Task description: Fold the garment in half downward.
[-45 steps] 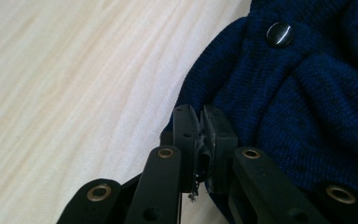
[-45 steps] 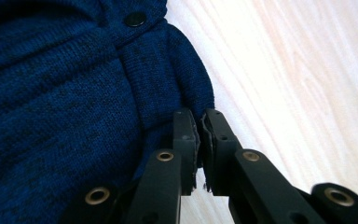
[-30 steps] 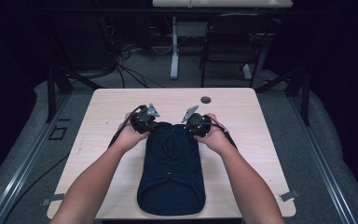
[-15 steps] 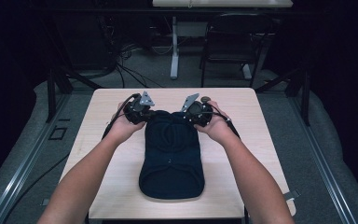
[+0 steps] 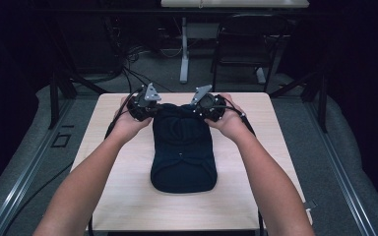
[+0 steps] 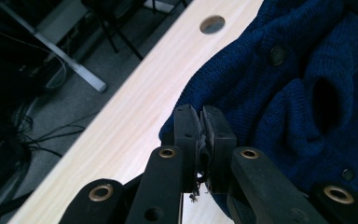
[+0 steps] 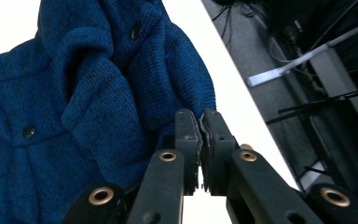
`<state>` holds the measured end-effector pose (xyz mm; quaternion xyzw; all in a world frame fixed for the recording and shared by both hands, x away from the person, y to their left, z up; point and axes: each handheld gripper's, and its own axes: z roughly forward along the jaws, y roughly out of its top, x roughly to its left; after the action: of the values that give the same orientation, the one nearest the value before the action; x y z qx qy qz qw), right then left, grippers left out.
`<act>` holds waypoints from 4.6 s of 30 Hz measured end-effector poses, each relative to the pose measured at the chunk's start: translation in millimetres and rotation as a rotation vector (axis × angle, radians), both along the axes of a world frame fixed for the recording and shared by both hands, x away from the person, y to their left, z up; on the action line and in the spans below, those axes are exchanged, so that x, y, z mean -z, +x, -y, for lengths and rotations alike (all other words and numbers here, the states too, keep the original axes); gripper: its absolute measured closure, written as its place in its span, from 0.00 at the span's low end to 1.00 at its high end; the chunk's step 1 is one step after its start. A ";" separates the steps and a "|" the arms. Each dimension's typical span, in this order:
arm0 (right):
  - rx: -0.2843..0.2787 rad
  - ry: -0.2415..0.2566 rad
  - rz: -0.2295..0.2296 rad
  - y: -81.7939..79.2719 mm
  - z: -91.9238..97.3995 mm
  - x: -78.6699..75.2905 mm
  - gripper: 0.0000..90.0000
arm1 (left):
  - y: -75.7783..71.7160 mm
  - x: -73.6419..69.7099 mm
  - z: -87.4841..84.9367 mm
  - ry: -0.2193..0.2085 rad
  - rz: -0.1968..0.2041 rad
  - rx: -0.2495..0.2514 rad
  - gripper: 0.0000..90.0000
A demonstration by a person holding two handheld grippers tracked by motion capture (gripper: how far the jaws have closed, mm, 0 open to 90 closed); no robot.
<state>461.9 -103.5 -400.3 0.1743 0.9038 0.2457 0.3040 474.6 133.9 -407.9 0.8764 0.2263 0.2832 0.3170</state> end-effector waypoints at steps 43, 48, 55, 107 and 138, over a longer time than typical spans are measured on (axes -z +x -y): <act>-0.065 -0.030 -0.003 -51.1 9.4 50.0 0.95 | -50.6 48.9 6.8 0.054 -0.011 0.076 0.95; -0.078 -0.039 -0.013 -56.2 9.3 51.0 0.95 | -53.6 48.9 5.5 0.056 -0.027 0.088 0.95; -0.084 -0.035 -0.024 -62.7 11.6 53.4 0.95 | -60.2 51.3 4.2 0.054 -0.033 0.107 0.95; -0.144 -0.021 -0.078 -127.0 18.0 80.5 0.95 | -115.1 78.4 -3.9 0.038 -0.113 0.207 0.95; -0.157 0.040 -0.186 -170.5 14.4 130.1 0.93 | -151.2 130.2 -12.4 0.071 -0.225 0.272 0.94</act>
<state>291.4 -118.0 -530.4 0.1309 0.9339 0.2694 0.1953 323.4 146.2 -538.0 0.9357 0.1298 0.1457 0.2940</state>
